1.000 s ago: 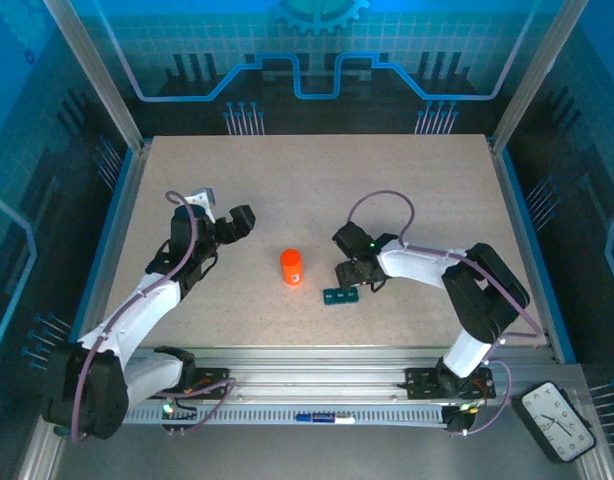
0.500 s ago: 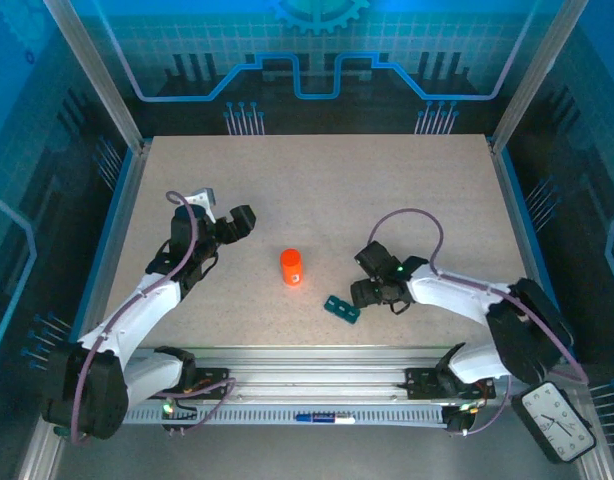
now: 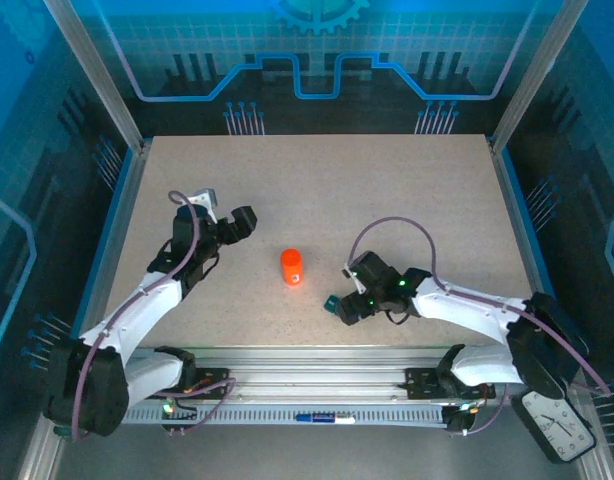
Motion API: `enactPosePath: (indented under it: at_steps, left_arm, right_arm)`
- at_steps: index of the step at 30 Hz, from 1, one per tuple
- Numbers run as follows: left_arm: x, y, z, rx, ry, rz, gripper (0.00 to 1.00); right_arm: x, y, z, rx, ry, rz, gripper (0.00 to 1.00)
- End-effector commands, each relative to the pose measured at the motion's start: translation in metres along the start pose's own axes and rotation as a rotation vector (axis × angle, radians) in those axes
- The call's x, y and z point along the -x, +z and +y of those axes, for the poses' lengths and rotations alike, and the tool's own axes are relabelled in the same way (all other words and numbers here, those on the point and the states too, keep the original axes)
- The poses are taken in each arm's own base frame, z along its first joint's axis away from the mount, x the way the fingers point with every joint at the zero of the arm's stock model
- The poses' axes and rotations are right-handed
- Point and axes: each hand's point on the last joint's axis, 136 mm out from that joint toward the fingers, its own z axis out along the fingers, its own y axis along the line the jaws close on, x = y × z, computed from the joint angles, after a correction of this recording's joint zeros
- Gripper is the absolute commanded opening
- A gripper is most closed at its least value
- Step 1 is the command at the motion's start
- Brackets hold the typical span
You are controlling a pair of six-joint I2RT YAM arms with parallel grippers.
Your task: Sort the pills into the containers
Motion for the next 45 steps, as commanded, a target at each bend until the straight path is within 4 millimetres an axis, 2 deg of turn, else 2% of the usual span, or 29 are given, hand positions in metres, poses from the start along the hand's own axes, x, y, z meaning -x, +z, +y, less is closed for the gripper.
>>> enactPosePath:
  at_steps: [1,6,10,14,20,22,27,29,38,45]
  left_arm:
    - [0.002,0.002,-0.006,-0.019,-0.008,-0.001,0.99]
    - [0.003,0.001,-0.006,-0.017,-0.006,-0.002,0.99]
    - [0.001,0.001,-0.005,-0.017,-0.005,0.001,0.99]
    - [0.000,0.001,-0.005,-0.017,-0.007,0.002,0.99]
    - [0.000,-0.001,-0.005,-0.018,-0.004,0.000,0.99]
    - [0.000,-0.001,-0.005,-0.018,-0.004,-0.001,0.99]
    - [0.000,-0.002,-0.005,-0.017,-0.003,-0.001,0.99]
    - [0.000,-0.002,-0.005,-0.018,-0.004,-0.002,0.99]
    - [0.000,-0.001,-0.005,-0.020,-0.012,-0.001,0.99]
    - [0.000,0.000,-0.005,-0.018,-0.013,0.001,0.99]
  right_arm:
    - [0.006,0.005,0.012,-0.006,-0.085,0.022,0.94]
    - [0.005,0.017,0.013,-0.042,-0.112,0.064,0.96]
    - [0.005,0.024,0.012,-0.064,-0.113,0.091,0.93]
    - [0.009,0.029,0.004,-0.117,-0.081,0.098,0.83]
    - [0.017,0.029,-0.023,-0.217,0.061,0.073,0.68]
    - [0.021,0.026,-0.029,-0.209,0.118,0.054,0.68]
    - [0.025,0.015,-0.017,-0.120,0.137,0.017,0.81]
    - [0.022,0.012,-0.016,-0.112,0.142,0.016,0.83]
    - [-0.005,0.014,-0.020,-0.129,0.181,0.069,0.80]
    - [-0.009,0.021,-0.014,-0.129,0.166,0.083,0.76]
